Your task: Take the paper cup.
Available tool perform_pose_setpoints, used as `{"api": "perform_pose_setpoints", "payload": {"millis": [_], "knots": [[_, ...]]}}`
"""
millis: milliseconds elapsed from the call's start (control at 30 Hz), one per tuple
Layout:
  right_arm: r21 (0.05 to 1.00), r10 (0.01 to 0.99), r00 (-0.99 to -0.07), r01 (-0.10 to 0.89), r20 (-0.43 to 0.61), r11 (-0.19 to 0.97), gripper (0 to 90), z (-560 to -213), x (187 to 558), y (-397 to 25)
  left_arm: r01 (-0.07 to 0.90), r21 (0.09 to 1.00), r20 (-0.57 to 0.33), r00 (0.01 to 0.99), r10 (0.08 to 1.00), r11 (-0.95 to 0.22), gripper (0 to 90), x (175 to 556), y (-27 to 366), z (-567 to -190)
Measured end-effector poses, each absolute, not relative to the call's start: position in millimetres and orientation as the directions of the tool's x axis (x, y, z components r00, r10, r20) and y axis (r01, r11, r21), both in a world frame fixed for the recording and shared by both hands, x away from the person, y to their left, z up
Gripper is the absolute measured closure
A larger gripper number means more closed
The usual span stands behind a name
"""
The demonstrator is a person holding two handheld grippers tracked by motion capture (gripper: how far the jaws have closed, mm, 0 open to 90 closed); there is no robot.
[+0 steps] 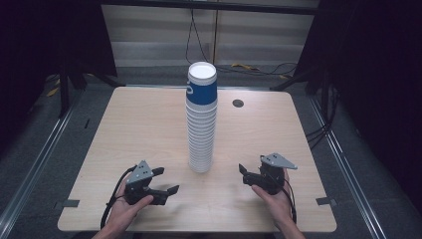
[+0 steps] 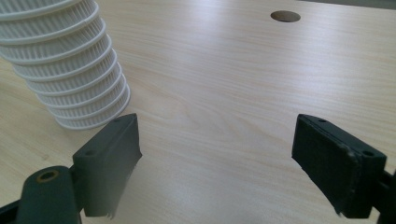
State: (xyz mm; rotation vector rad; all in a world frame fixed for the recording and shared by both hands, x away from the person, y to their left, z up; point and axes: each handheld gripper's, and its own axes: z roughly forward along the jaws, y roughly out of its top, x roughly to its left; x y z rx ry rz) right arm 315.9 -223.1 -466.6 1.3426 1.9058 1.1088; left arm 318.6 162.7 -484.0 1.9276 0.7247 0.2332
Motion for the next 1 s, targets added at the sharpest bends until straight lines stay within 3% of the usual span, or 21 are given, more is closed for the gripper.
{"api": "perform_pose_setpoints", "payload": {"millis": [400, 1000], "knots": [[0.847, 0.924, -0.379, 0.507, 0.054, 0.158, 15.0, -462, 312, -228, 0.427, 0.846, -0.173, 0.787, 0.593, -0.320, 16.4, 318, 163, -484], [0.869, 0.863, -0.492, 0.470, 0.116, 0.151, 19.1, -436, 311, -220, 0.407, 0.851, -0.165, 0.808, 0.566, -0.332, 16.2, 319, 156, -484]]}}
